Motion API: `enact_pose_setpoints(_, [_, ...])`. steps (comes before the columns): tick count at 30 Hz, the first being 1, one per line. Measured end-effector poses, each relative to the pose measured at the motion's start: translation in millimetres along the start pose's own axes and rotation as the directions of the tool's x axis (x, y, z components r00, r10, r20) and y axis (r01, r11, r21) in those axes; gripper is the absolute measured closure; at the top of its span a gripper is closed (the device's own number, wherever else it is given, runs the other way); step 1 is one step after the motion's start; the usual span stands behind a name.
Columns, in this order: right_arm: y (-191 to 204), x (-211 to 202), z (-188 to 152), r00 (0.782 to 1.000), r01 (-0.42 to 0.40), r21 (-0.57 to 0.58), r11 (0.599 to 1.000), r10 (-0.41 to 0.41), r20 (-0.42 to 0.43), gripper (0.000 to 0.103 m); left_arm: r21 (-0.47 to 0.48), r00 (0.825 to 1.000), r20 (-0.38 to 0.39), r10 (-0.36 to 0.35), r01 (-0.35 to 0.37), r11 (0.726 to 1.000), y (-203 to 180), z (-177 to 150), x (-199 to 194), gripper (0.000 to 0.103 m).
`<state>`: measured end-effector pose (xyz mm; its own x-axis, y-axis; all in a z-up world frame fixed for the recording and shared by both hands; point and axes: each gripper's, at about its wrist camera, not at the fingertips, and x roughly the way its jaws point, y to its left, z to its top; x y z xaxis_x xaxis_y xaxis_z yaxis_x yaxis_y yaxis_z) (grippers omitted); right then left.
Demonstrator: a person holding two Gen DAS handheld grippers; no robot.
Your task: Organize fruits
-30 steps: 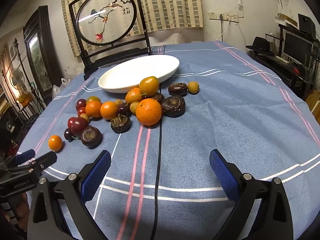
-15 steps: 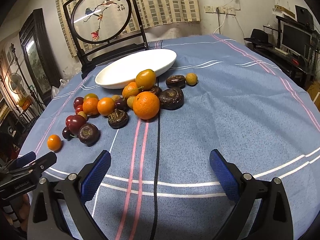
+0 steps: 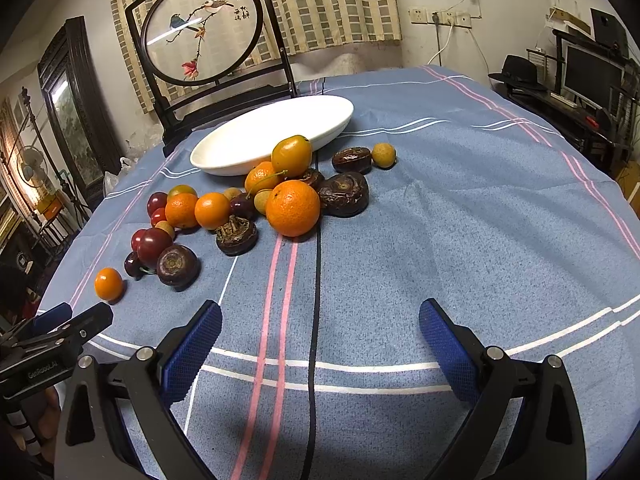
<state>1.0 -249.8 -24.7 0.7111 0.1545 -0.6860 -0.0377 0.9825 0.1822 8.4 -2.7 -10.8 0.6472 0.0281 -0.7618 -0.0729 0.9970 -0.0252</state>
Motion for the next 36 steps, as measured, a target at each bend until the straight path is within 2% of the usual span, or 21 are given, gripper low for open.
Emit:
enact_pose_setpoints(30, [0, 1, 0, 1.0, -0.006, 0.004, 1.0, 0.006, -0.001, 0.004, 0.01, 1.0, -0.004, -0.003, 0.003, 1.0, -1, -3, 0, 0.005])
enact_pose_setpoints(36, [5, 1, -2, 0.999, -0.04, -0.019, 0.999, 0.04, -0.011, 0.004, 0.029, 0.999, -0.02, -0.047, 0.048, 0.998, 16, -4, 5, 0.005])
